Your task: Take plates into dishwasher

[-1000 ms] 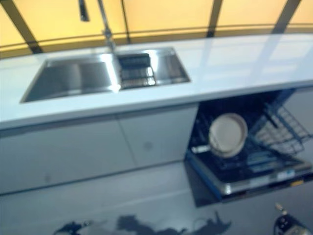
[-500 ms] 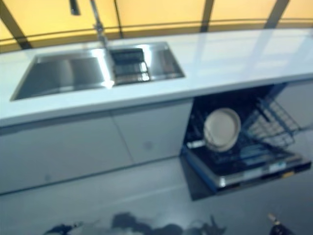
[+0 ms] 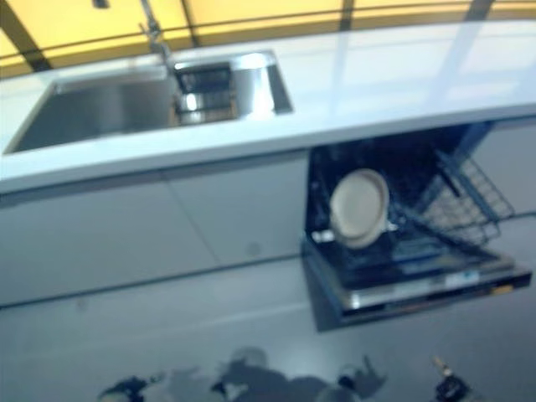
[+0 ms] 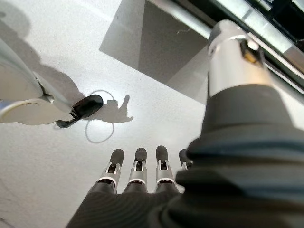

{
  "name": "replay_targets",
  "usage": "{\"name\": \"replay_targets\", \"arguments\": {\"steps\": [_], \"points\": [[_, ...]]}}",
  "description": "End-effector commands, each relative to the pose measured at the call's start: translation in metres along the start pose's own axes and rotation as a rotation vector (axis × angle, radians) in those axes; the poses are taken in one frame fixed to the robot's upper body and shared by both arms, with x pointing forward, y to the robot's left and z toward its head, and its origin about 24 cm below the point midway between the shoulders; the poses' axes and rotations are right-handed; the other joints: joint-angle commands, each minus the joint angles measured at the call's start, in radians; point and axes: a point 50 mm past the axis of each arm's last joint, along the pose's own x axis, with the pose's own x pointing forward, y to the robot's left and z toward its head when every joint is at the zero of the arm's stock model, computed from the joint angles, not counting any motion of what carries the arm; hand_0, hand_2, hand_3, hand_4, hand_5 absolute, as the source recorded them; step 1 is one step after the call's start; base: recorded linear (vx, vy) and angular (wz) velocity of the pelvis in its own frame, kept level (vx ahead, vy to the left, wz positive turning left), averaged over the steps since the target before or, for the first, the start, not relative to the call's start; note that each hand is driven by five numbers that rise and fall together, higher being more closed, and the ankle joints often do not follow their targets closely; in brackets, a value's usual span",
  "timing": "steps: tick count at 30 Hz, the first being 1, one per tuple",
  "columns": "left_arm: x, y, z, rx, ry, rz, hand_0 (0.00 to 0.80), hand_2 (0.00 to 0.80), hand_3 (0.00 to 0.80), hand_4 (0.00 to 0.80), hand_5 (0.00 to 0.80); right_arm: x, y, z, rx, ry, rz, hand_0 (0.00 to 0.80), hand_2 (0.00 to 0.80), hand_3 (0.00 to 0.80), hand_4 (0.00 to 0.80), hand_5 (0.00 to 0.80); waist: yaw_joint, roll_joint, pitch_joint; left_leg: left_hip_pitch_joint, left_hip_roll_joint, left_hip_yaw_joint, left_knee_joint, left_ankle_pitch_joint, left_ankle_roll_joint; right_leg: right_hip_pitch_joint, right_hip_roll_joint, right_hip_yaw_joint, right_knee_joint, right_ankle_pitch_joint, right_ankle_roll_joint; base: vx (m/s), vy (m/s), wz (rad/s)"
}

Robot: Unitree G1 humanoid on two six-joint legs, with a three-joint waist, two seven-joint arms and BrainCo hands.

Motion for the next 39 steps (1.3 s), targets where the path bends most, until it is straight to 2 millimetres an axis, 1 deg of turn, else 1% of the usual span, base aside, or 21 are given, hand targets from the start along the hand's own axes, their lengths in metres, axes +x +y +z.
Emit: {"name": "replay_targets", "arguments": {"steps": [1,3,7,10,11,13,14,18,19,21,23,25,27,30,31,32,34,35,37,38,39], "points": [[0.001,0.015,0.001,0.013,-0.003,0.035,0.0,0.0,0.0,0.0,0.0,0.001,0.015,0.007,0.052,-0.037,0.052,0.0,0.0,0.0,0.0,0.0,-0.005,-0.005,0.009,-0.007,0.0,-0.025,-0.002,0.023,0.072,0.008,0.002,0.016,0.059,-0.054,-0.035,0.001,-0.03,0.14],[0.001,0.013,-0.003,0.01,-0.004,0.029,0.0,0.0,0.0,0.0,0.0,0.001,0.018,0.009,0.065,-0.049,0.057,0.0,0.0,0.0,0.0,0.0,-0.005,0.01,0.016,0.006,-0.006,-0.028,-0.036,0.042,0.069,0.006,0.002,0.011,0.078,-0.071,-0.042,0.003,-0.028,0.1],[0.001,0.01,-0.005,-0.003,-0.016,0.019,0.0,0.0,0.0,0.0,0.0,0.001,0.016,0.009,0.089,-0.057,0.068,0.0,0.0,0.0,0.0,0.0,-0.002,0.041,0.026,0.012,-0.021,-0.037,-0.073,0.068,0.066,0.001,-0.009,0.004,0.105,-0.09,-0.047,0.017,0.018,0.12],[0.0,0.004,0.0,-0.019,-0.041,-0.009,0.0,0.0,0.0,0.0,0.0,-0.001,0.024,0.02,0.148,-0.099,0.107,0.0,0.0,0.0,0.0,0.0,0.006,0.073,0.042,-0.004,-0.038,-0.052,-0.088,0.086,0.062,-0.017,-0.022,0.0,0.128,-0.103,-0.052,-0.032,0.06,0.09],[0.0,0.003,0.001,-0.022,-0.045,-0.014,0.0,0.0,0.0,0.0,0.0,-0.001,0.026,0.022,0.153,-0.107,0.115,0.0,0.0,0.0,0.0,0.0,0.006,0.077,0.044,-0.008,-0.04,-0.053,-0.088,0.088,0.062,-0.02,-0.024,0.0,0.132,-0.104,-0.053,-0.057,0.077,0.16],[-0.001,-0.004,0.006,-0.052,-0.079,-0.052,0.0,0.0,0.0,0.0,0.0,-0.005,0.041,0.034,0.187,-0.144,0.188,0.0,0.0,0.0,0.0,0.0,0.012,0.099,0.061,-0.032,-0.054,-0.063,-0.085,0.095,0.061,-0.043,-0.035,0.006,0.155,-0.114,-0.059,-0.108,0.123,0.19],[-0.003,-0.011,0.014,-0.078,-0.115,-0.086,0.0,0.0,0.0,0.0,0.0,-0.008,0.053,0.043,0.223,-0.174,0.242,0.0,0.0,0.0,0.0,0.0,0.018,0.115,0.078,-0.05,-0.067,-0.072,-0.079,0.096,0.064,-0.064,-0.045,0.014,0.178,-0.122,-0.063,-0.137,0.138,0.15],[-0.005,-0.023,0.024,-0.101,-0.14,-0.114,0.0,0.0,0.0,0.0,0.0,-0.016,0.079,0.06,0.262,-0.241,0.365,0.0,0.0,0.0,0.0,0.0,0.029,0.142,0.117,-0.108,-0.086,-0.078,-0.021,0.084,0.073,-0.118,-0.069,0.028,0.254,-0.142,-0.078,-0.117,0.069,0.15],[-0.005,-0.023,0.023,-0.094,-0.14,-0.113,0.0,0.0,0.0,0.0,0.0,-0.018,0.087,0.063,0.274,-0.248,0.389,0.0,0.0,0.0,0.0,0.0,0.032,0.14,0.123,-0.114,-0.092,-0.086,0.001,0.061,0.066,-0.125,-0.075,0.041,0.277,-0.169,-0.073,-0.066,-0.006,0.21],[-0.005,-0.021,0.018,-0.081,-0.131,-0.108,0.0,0.0,0.0,0.0,0.0,-0.024,0.104,0.07,0.303,-0.267,0.457,0.0,0.0,0.0,0.0,0.0,0.039,0.141,0.143,-0.144,-0.098,-0.093,0.057,0.046,0.068,-0.152,-0.087,0.052,0.326,-0.179,-0.081,-0.072,0.005,0.28],[-0.005,-0.021,0.013,-0.081,-0.118,-0.107,0.0,0.0,0.0,0.0,0.0,-0.029,0.116,0.074,0.288,-0.285,0.505,0.0,0.0,0.0,0.0,0.0,0.045,0.145,0.154,-0.166,-0.103,-0.101,0.104,0.029,0.07,-0.174,-0.096,0.061,0.369,-0.196,-0.088,-0.058,0.05,0.18],[-0.005,-0.023,0.007,-0.087,-0.101,-0.11,0.0,0.0,0.0,0.0,0.0,-0.036,0.128,0.08,0.325,-0.311,0.579,0.0,0.0,0.0,0.0,0.0,0.05,0.151,0.16,-0.18,-0.105,-0.103,0.141,0.014,0.073,-0.187,-0.103,0.069,0.406,-0.212,-0.096,-0.026,0.073,0.04],[-0.006,-0.027,0.003,-0.088,-0.092,-0.121,0.0,0.0,0.0,0.0,0.0,-0.044,0.142,0.09,0.328,-0.331,0.613,0.0,0.0,0.0,0.0,0.0,0.054,0.16,0.161,-0.192,-0.114,-0.109,0.182,-0.004,0.076,-0.192,-0.11,0.075,0.436,-0.229,-0.105,-0.005,0.084,0.05],[-0.007,-0.035,0.002,-0.088,-0.083,-0.143,0.0,0.0,0.0,0.0,0.0,-0.062,0.166,0.109,0.302,-0.379,0.707,0.0,0.0,0.0,0.0,0.0,0.065,0.178,0.16,-0.197,-0.127,-0.117,0.224,-0.021,0.08,-0.185,-0.12,0.077,0.473,-0.25,-0.117,0.035,0.094,0.0],[-0.008,-0.036,0.002,-0.083,-0.082,-0.146,0.0,0.0,0.0,0.0,0.0,-0.066,0.17,0.113,0.298,-0.387,0.725,0.0,0.0,0.0,0.0,0.0,0.068,0.181,0.158,-0.196,-0.129,-0.119,0.228,-0.023,0.081,-0.181,-0.12,0.077,0.476,-0.252,-0.119,0.048,0.053,0.06],[-0.008,-0.037,0.002,-0.072,-0.08,-0.152,0.0,0.0,0.0,0.0,0.0,-0.077,0.182,0.123,0.287,-0.419,0.79,0.0,0.0,0.0,0.0,0.0,0.075,0.186,0.156,-0.194,-0.135,-0.125,0.237,-0.027,0.083,-0.172,-0.121,0.073,0.482,-0.257,-0.122,0.053,0.033,0.06],[-0.008,-0.037,0.001,-0.053,-0.07,-0.155,0.0,0.0,0.0,0.0,0.0,-0.095,0.203,0.134,0.278,-0.459,0.88,0.0,0.0,0.0,0.0,0.0,0.086,0.186,0.153,-0.187,-0.138,-0.132,0.244,-0.029,0.081,-0.154,-0.124,0.064,0.483,-0.259,-0.124,0.074,0.024,0.05],[-0.007,-0.035,-0.001,-0.041,-0.061,-0.154,0.0,0.0,0.0,0.0,0.0,-0.108,0.217,0.139,0.28,-0.482,0.933,0.0,0.0,0.0,0.0,0.0,0.093,0.186,0.15,-0.179,-0.138,-0.135,0.244,-0.03,0.079,-0.143,-0.126,0.058,0.481,-0.259,-0.125,0.093,0.024,0.05],[-0.007,-0.034,-0.005,-0.024,-0.047,-0.154,0.0,0.0,0.0,0.0,0.0,-0.126,0.237,0.144,0.275,-0.515,1.012,0.0,0.0,0.0,0.0,0.0,0.103,0.184,0.147,-0.167,-0.136,-0.136,0.243,-0.028,0.078,-0.123,-0.127,0.047,0.477,-0.258,-0.125,0.087,0.025,0.03],[-0.007,-0.033,-0.007,-0.021,-0.044,-0.153,0.0,0.0,0.0,0.0,0.0,-0.133,0.243,0.146,0.272,-0.529,1.034,0.0,0.0,0.0,0.0,0.0,0.104,0.184,0.148,-0.163,-0.133,-0.134,0.241,-0.026,0.076,-0.114,-0.126,0.042,0.473,-0.258,-0.125,0.088,0.03,-0.01],[-0.007,-0.033,-0.009,-0.013,-0.037,-0.153,0.0,0.0,0.0,0.0,0.0,-0.144,0.252,0.149,0.263,-0.545,1.068,0.0,0.0,0.0,0.0,0.0,0.109,0.183,0.144,-0.153,-0.127,-0.131,0.238,-0.024,0.074,-0.102,-0.126,0.034,0.469,-0.257,-0.125,0.085,0.027,-0.03]]}}
